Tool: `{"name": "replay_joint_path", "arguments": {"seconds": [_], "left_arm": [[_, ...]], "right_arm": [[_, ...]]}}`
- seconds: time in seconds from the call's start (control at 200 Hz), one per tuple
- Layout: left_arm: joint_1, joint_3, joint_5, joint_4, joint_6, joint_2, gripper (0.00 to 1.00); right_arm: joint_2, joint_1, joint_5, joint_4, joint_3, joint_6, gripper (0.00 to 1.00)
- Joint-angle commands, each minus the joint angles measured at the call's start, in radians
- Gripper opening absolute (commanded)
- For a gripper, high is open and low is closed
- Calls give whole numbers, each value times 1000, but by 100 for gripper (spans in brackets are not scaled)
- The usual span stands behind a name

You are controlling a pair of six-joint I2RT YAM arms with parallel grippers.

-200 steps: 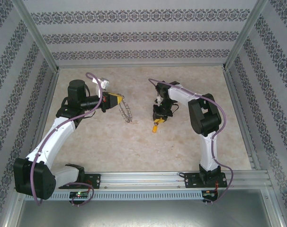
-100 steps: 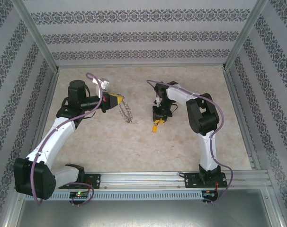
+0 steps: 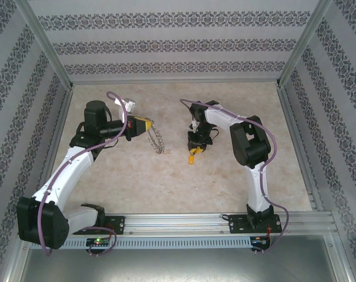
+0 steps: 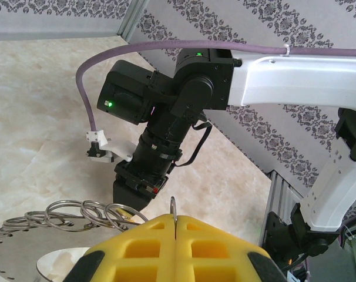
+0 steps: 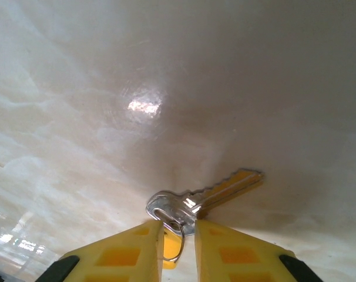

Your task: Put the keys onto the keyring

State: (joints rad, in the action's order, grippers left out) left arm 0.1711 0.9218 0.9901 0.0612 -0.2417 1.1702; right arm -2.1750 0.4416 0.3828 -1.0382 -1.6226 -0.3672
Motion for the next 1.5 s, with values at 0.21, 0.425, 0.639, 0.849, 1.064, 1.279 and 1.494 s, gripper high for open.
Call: {"name": "replay_joint_path", "arguments": {"seconds": [0.21, 0.425, 0.639, 0.849, 1.064, 1.279, 1.494], "left_arm": [[12, -17, 19, -37, 22, -39, 0], [12, -18, 21, -33, 28, -46, 0], [13, -18, 23, -28, 31, -50, 0], [12, -21, 19, -24, 36, -58, 0], [13, -22, 19, -25, 36, -59, 0], [13, -25, 21, -26, 36, -60, 0], [12, -26, 22, -31, 38, -62, 0]], "right_arm": [[15, 14, -2, -8, 19, -9, 25], [2, 19, -19, -1, 11, -14, 23], [5, 20, -14, 7, 17, -27, 22], [29, 19, -12, 8, 41, -32, 25], [35, 22, -14, 5, 46, -33, 26], [55, 24, -14, 5, 56, -40, 27], [55, 23, -3, 9, 68, -47, 27]]}}
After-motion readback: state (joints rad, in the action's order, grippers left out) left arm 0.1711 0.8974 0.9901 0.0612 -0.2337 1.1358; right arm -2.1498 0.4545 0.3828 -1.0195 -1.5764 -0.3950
